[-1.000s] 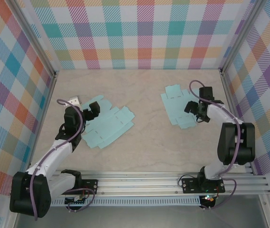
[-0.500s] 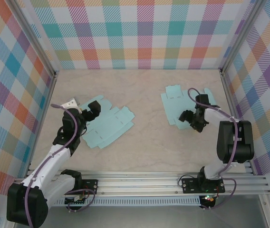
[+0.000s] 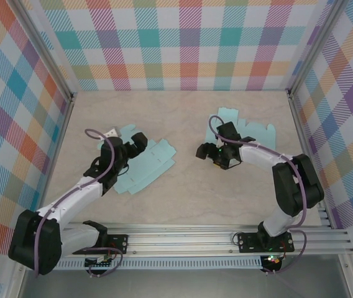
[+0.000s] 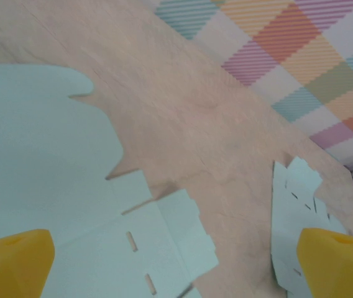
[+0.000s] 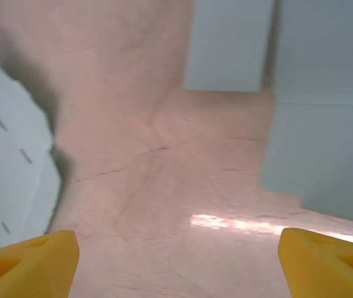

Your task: Fold the paper box

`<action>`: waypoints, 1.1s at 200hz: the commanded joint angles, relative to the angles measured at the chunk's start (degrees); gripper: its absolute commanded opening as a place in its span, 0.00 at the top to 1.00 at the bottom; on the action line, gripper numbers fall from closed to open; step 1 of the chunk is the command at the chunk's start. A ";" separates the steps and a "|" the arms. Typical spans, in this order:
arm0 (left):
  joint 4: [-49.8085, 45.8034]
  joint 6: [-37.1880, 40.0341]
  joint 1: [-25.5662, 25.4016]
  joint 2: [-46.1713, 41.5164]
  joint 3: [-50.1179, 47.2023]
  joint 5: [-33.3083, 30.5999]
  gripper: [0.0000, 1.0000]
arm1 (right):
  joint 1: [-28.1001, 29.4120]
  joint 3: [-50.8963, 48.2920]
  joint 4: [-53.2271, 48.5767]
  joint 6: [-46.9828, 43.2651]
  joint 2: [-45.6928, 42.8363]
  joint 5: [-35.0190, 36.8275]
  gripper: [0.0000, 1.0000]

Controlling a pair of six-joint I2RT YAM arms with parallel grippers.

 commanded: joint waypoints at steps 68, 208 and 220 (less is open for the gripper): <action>0.43 -21.58 -18.52 27.01 17.91 1.19 0.17 | -12.21 -5.13 -16.38 -7.27 -34.72 22.79 0.05; -1.74 -39.09 -28.59 57.63 45.52 14.65 0.43 | -12.77 -8.24 -21.49 -10.49 -49.74 26.58 0.00; -2.27 -39.14 -28.59 57.96 46.11 14.17 0.44 | -12.77 -8.33 -21.50 -10.36 -49.92 26.25 0.00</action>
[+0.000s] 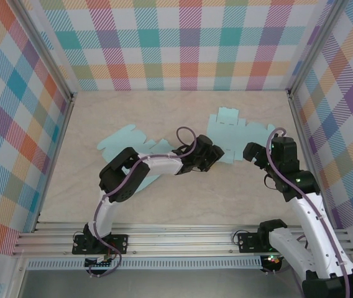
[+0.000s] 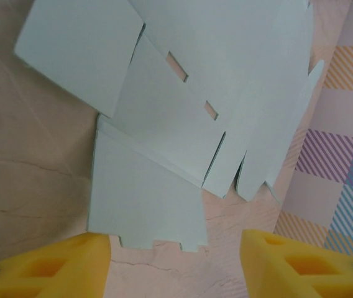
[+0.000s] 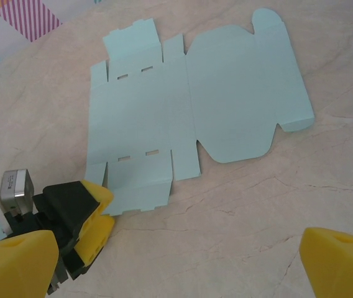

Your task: Fold the paper box

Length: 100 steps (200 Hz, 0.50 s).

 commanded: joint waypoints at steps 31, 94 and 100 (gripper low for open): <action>-3.45 -1.90 -0.52 1.91 3.04 0.17 0.43 | 0.15 -0.76 -0.25 0.21 -1.21 -0.60 0.00; -5.23 -1.75 -0.27 5.59 6.94 -0.58 0.55 | 0.14 -1.28 0.08 0.23 -1.44 -1.67 0.00; -5.58 -1.76 -0.19 5.86 7.27 -0.72 0.56 | 0.18 -1.35 0.13 0.21 -1.51 -1.89 0.00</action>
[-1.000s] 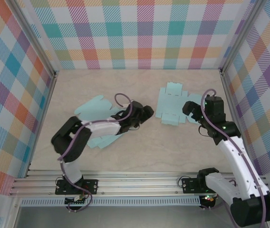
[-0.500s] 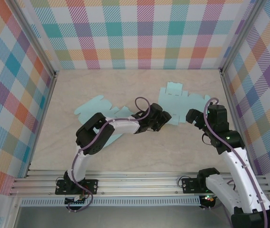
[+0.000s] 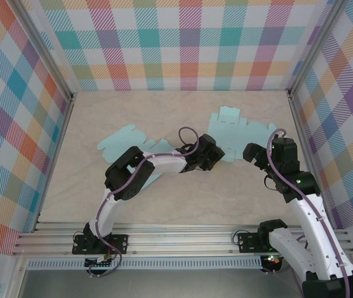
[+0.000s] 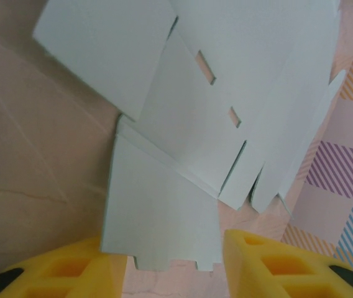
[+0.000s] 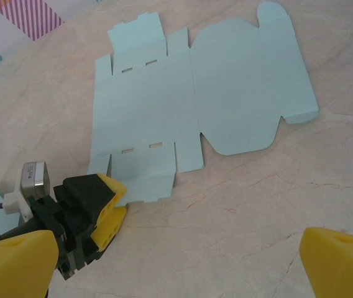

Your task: Fold the paper box

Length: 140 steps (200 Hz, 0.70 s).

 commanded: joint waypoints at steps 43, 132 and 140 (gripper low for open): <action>-4.92 1.47 0.42 3.16 4.21 -2.49 0.71 | 0.11 -1.65 0.73 0.43 -1.60 -2.36 0.00; -15.60 29.58 1.59 -6.30 6.43 -15.53 1.00 | 0.14 -2.61 2.44 -1.36 -1.87 -4.51 0.00; -16.01 34.37 1.61 -8.25 5.97 -16.66 1.00 | 0.10 -3.06 3.19 -1.52 -1.87 -5.37 0.00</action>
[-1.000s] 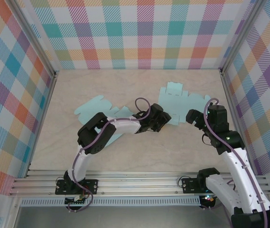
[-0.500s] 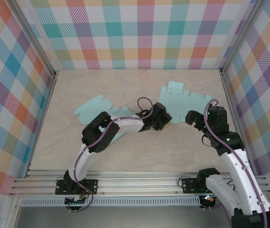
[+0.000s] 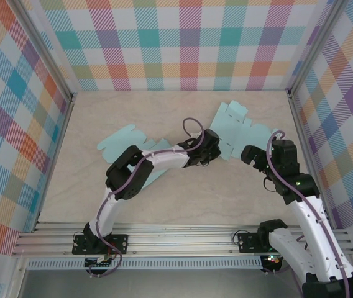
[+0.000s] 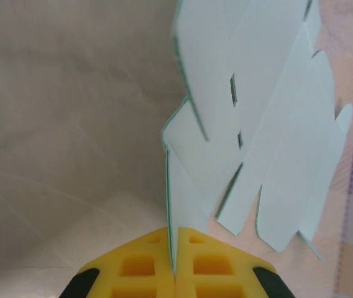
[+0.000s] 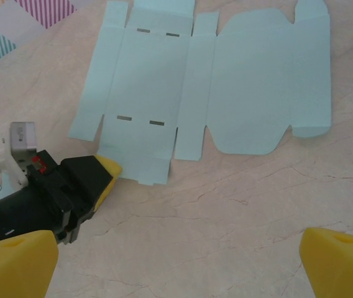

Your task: Fold the paper box

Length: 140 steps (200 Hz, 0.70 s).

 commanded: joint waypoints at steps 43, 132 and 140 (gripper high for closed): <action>-6.96 42.92 3.40 -17.52 -5.34 -1.44 1.00 | 0.13 -3.84 8.25 -2.22 0.46 -8.00 0.00; 1.82 81.73 10.54 -39.65 -24.14 10.81 1.00 | -0.26 -7.03 21.21 -9.34 1.53 -11.89 0.00; 1.65 82.74 11.60 -40.95 -24.76 12.75 1.00 | -0.51 -7.29 22.62 -10.31 1.66 -12.78 0.00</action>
